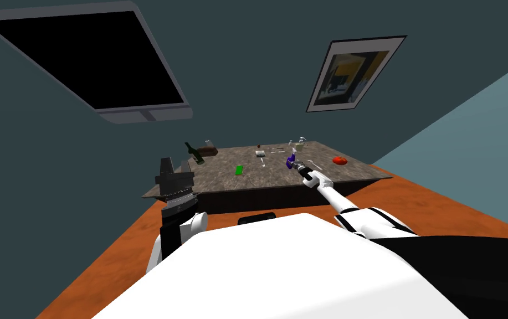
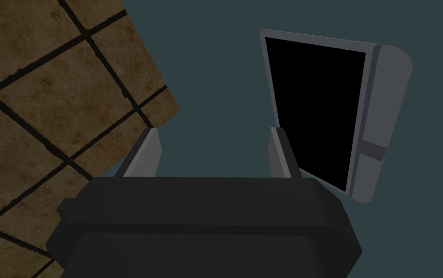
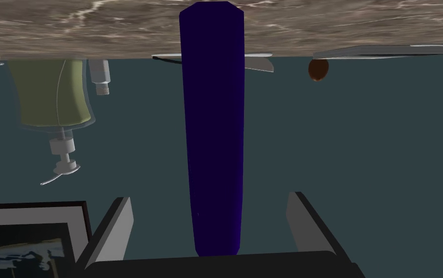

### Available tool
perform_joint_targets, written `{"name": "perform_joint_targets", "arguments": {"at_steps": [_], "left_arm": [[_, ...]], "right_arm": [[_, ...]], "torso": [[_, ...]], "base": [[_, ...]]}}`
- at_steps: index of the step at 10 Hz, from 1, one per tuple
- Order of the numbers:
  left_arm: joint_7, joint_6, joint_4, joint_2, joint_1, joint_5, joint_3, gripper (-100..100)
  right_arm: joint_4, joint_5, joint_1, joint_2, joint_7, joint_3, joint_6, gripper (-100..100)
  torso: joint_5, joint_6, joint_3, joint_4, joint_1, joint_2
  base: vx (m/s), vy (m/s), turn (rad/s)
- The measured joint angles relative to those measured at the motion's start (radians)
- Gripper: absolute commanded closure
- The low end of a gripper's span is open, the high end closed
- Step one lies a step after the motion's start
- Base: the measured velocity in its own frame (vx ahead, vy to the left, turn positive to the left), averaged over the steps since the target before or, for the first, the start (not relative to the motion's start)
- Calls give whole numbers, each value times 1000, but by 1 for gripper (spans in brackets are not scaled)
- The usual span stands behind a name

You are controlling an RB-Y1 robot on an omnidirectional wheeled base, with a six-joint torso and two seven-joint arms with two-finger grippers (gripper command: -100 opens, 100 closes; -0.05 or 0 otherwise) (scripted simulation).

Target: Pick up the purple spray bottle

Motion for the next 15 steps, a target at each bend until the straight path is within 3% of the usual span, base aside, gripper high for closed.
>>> {"name": "perform_joint_targets", "arguments": {"at_steps": [3, 7, 9, 10, 11, 14, 15], "left_arm": [[0, 0, 0, 0, 0, 0, 0, 0], [0, 0, 0, 0, 0, 0, 0, 0], [0, 0, 0, 0, 0, 0, 0, 0], [0, 0, 0, 0, 0, 0, 0, 0], [0, 0, 0, 0, 0, 0, 0, 0], [0, 0, 0, 0, 0, 0, 0, 0], [0, 0, 0, 0, 0, 0, 0, 0]], "right_arm": [[75, 7, -87, 24, 13, 36, -18, -100], [188, 18, -183, 55, 35, 53, -57, -100], [226, 20, -235, 65, 36, 89, -58, -100], [252, 21, -255, 68, 37, 89, -64, -100], [248, 22, -271, 74, 35, 114, -59, -100], [327, 28, -332, 90, 52, 111, -90, -100], [334, 28, -348, 92, 49, 133, -93, -100]], "torso": [[0, -1, 0, 0, 0, 0], [0, -1, 0, 0, 0, 0], [0, 0, 0, 0, 0, 0], [0, -1, 0, 0, 0, 0], [0, 0, 0, 0, 0, 0], [0, 0, 0, 0, 0, 0], [0, 0, 0, 0, 0, 0]], "base": [[-15, -4, -81], [-12, -5, -97], [-11, -4, -52], [-15, -7, -172], [-17, -3, -92], [-7, -3, -52], [-16, -5, -97]]}}
